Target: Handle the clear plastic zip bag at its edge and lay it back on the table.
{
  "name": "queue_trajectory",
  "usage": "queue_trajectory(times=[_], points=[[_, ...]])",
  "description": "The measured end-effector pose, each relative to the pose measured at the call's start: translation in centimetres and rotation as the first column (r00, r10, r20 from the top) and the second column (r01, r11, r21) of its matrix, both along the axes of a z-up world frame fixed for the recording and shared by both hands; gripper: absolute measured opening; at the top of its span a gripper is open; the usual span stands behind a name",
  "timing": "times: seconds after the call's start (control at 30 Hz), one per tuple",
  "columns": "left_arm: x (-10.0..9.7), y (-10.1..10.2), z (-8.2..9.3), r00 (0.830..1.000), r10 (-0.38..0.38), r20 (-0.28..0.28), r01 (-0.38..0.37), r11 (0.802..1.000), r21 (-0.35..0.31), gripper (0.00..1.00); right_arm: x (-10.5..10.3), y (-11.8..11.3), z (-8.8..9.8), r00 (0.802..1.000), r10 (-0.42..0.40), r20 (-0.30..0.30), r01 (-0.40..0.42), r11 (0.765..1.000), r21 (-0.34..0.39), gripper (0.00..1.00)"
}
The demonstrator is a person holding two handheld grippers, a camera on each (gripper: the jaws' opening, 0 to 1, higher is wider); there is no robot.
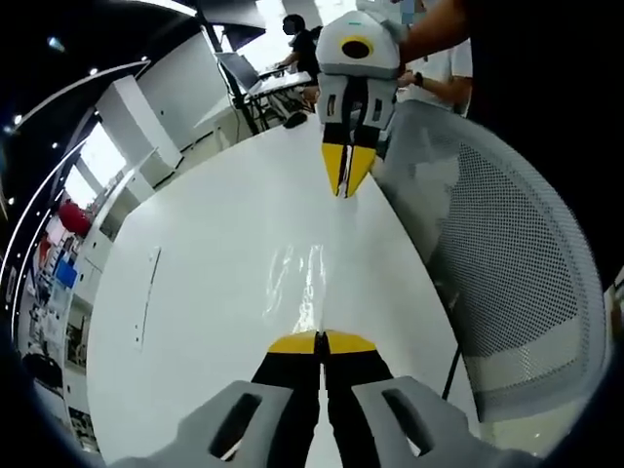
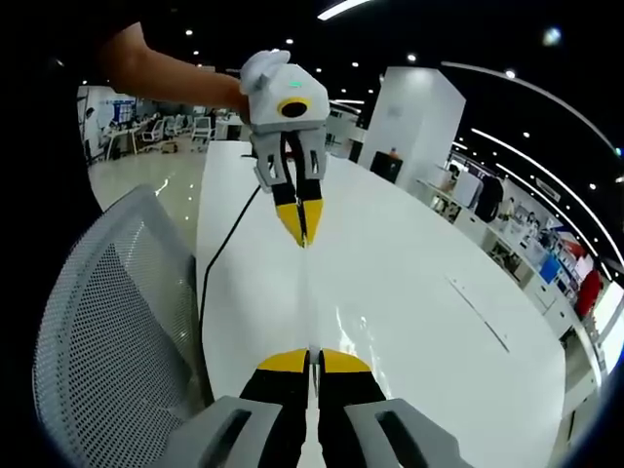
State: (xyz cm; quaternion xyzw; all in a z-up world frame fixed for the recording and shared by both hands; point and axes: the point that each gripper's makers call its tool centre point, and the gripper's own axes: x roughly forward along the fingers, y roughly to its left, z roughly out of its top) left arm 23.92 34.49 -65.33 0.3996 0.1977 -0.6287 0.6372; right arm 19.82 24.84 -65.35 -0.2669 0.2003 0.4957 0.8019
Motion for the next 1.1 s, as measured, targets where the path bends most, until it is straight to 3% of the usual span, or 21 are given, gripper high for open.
queue_trajectory(times=[1.1], points=[[-0.69, 0.33, 0.05, 1.000, 0.009, -0.025, -0.009, 1.000, -0.007, 0.00, -0.24, -0.21, 0.42, 1.000, -0.001, 0.005, 0.001, 1.000, 0.022, 0.00]])
